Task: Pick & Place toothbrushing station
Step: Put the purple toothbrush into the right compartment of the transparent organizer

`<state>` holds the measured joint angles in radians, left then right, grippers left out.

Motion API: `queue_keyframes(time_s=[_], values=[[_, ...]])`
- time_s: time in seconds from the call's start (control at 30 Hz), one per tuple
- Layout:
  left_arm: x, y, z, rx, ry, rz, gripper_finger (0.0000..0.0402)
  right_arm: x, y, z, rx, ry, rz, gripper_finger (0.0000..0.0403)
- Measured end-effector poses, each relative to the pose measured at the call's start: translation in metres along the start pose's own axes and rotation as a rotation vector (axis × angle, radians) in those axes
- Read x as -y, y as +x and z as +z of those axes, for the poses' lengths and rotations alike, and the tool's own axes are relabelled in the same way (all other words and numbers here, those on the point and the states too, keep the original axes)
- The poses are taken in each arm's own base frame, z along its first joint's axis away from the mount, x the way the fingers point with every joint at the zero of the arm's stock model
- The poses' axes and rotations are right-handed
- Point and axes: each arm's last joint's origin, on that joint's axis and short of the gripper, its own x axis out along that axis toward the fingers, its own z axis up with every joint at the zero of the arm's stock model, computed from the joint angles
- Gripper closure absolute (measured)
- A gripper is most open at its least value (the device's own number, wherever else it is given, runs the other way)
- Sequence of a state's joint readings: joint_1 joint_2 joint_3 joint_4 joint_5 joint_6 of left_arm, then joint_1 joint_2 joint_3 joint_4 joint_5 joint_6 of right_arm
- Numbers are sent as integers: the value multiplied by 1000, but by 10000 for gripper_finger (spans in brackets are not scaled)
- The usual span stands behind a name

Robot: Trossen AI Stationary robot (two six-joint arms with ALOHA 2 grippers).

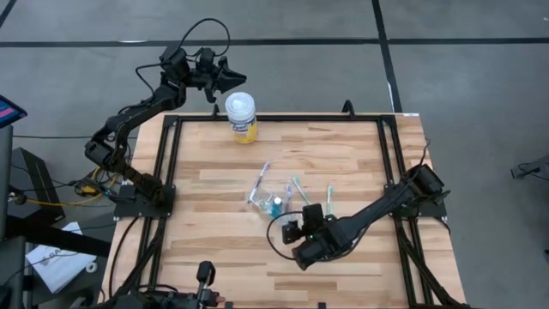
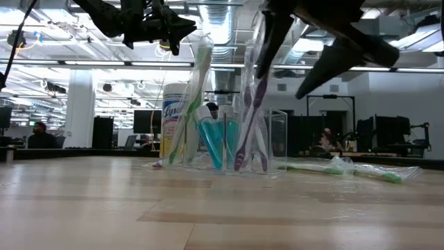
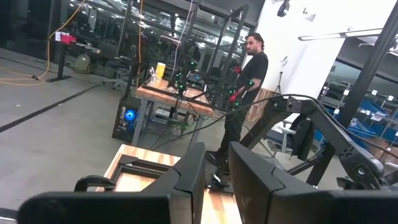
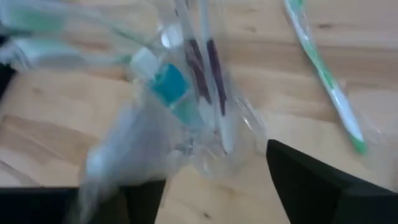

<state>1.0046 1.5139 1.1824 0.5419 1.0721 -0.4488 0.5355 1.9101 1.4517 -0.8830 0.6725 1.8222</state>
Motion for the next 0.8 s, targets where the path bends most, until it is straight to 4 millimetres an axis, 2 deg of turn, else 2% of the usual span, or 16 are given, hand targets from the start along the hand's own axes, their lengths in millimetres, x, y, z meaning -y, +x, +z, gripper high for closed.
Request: queue_keyframes(time_s=[0.23,0.37,0.57,0.8], values=[[0,0,0,0,-1,0,334,4,-17,-3,-68,-22,8,132],[0,0,0,0,-1,0,334,6,-31,3,-65,-26,26,132],[0,0,0,1,-1,1,334,6,-57,26,-54,-47,99,132],[-1,0,-2,-13,-26,2,334,15,-97,66,-6,-83,212,132]])
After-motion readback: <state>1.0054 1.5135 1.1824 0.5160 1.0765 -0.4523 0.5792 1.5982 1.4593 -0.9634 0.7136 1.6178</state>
